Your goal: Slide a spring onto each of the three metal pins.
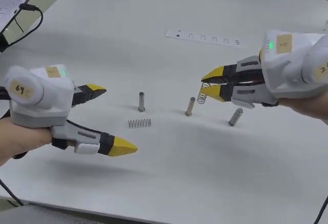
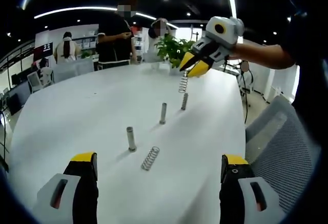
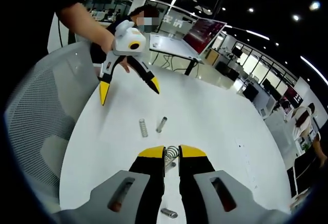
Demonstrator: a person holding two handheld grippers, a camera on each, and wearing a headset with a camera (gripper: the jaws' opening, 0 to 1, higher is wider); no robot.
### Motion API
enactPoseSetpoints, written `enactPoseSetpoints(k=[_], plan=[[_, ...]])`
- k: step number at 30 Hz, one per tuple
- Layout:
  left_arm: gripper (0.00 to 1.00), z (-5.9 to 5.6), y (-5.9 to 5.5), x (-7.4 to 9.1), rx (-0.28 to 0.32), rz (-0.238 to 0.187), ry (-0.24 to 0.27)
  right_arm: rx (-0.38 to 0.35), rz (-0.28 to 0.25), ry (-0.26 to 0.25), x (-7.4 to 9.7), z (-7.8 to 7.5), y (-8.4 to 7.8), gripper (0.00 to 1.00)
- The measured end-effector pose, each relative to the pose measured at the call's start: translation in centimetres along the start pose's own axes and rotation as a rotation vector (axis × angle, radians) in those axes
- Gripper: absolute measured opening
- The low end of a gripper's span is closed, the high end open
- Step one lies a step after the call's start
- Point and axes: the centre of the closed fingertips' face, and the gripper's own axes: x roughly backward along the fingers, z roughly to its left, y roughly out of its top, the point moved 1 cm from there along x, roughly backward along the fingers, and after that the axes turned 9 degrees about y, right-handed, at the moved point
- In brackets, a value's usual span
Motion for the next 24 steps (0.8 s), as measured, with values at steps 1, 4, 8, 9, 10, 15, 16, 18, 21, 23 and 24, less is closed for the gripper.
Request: enactPoseSetpoints(k=[1,4,8,9,10,15,16,18,21,23,24], plan=[[0.98,0.0,-0.1,0.0,-0.001,0.002,0.0,0.0,0.001,-0.004,-0.1,-0.2,-0.1,0.07],[0.98,0.0,-0.1,0.0,-0.002,0.004,-0.001,-0.012,0.005,-0.014,-0.3,-0.8,-0.3,0.07],[0.98,0.0,-0.1,0.1,-0.001,0.001,0.001,-0.028,0.008,-0.022,-0.8,-1.5,-0.7,0.07],[0.98,0.1,-0.1,0.1,0.0,0.001,0.003,-0.031,0.01,-0.024,-0.9,-1.6,-0.8,0.07],[0.98,0.1,-0.1,0.1,0.001,0.001,0.004,-0.038,0.009,-0.023,-1.0,-1.7,-0.9,0.07],[0.98,0.2,-0.1,0.1,0.002,0.0,0.007,-0.058,0.015,-0.027,-1.5,-2.2,-1.4,0.07],[0.98,0.2,-0.1,0.1,0.003,-0.001,0.007,-0.061,0.014,-0.027,-1.5,-2.3,-1.5,0.07],[0.98,0.3,-0.2,0.2,0.003,0.001,0.009,-0.073,0.015,-0.028,-1.8,-2.4,-1.7,0.07],[0.98,0.4,-0.3,0.3,0.004,0.003,0.012,-0.083,0.017,-0.027,-2.1,-2.5,-2.0,0.07],[0.98,0.4,-0.4,0.3,0.007,0.002,0.013,-0.092,0.016,-0.024,-2.4,-2.5,-2.1,0.07],[0.98,0.4,-0.4,0.3,0.007,0.003,0.013,-0.092,0.017,-0.025,-2.5,-2.5,-2.2,0.07]])
